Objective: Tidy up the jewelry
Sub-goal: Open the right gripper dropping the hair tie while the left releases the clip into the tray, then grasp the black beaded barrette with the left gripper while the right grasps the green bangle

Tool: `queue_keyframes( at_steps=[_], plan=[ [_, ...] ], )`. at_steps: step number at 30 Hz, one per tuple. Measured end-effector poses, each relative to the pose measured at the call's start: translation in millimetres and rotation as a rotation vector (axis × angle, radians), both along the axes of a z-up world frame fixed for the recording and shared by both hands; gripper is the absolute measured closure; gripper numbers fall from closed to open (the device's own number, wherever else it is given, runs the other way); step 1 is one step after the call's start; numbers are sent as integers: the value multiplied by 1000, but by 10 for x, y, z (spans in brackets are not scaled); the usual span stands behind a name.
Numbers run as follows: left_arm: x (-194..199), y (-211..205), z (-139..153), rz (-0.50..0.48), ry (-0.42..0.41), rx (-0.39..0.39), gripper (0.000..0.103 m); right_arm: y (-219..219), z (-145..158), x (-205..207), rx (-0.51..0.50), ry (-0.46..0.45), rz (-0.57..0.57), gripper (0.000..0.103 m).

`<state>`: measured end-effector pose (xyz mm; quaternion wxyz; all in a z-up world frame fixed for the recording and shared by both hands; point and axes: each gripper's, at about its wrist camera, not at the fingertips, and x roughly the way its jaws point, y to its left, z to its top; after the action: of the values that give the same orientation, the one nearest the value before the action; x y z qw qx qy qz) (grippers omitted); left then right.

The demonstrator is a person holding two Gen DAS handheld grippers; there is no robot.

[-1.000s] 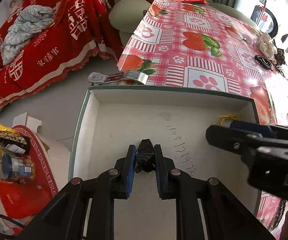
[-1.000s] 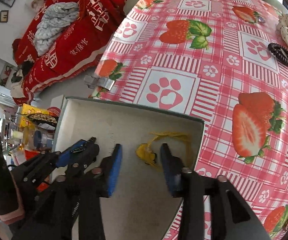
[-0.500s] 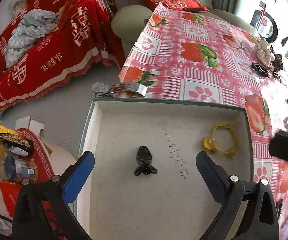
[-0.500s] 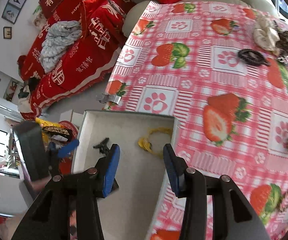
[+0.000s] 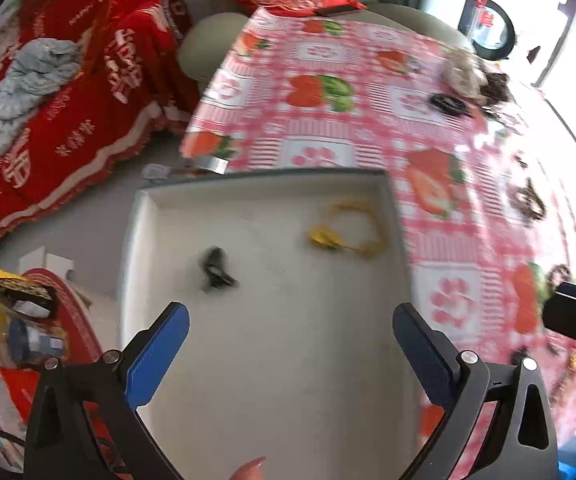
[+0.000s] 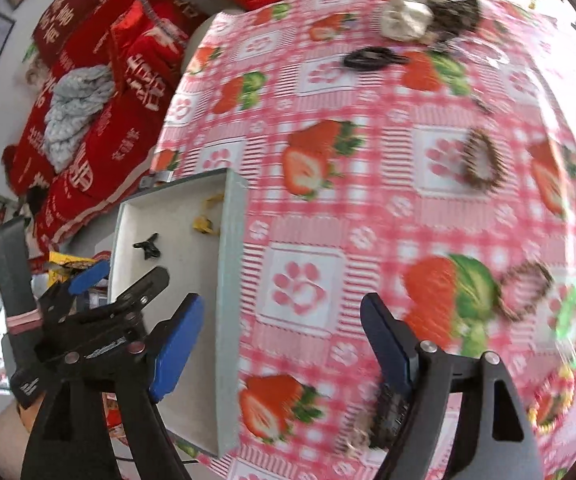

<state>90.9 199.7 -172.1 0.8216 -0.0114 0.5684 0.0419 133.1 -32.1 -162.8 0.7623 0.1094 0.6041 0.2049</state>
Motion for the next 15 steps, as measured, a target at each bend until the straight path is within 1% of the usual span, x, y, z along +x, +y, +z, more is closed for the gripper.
queue_keyframes(
  at_steps=[2, 7, 10, 15],
  plan=[
    [-43, -153, 24, -22, 11, 2, 0, -190, -3, -56, -12, 6, -36, 17],
    [-105, -572, 102, -88, 18, 1, 0, -662, -11, -192, -16, 18, -130, 16],
    [-103, -819, 136, -121, 14, -23, 0, -965, -34, -282, -34, 35, -182, 16],
    [-56, -1208, 107, -184, 37, -41, 0, -1422, -86, -424, -84, 69, -249, 16]
  ],
)
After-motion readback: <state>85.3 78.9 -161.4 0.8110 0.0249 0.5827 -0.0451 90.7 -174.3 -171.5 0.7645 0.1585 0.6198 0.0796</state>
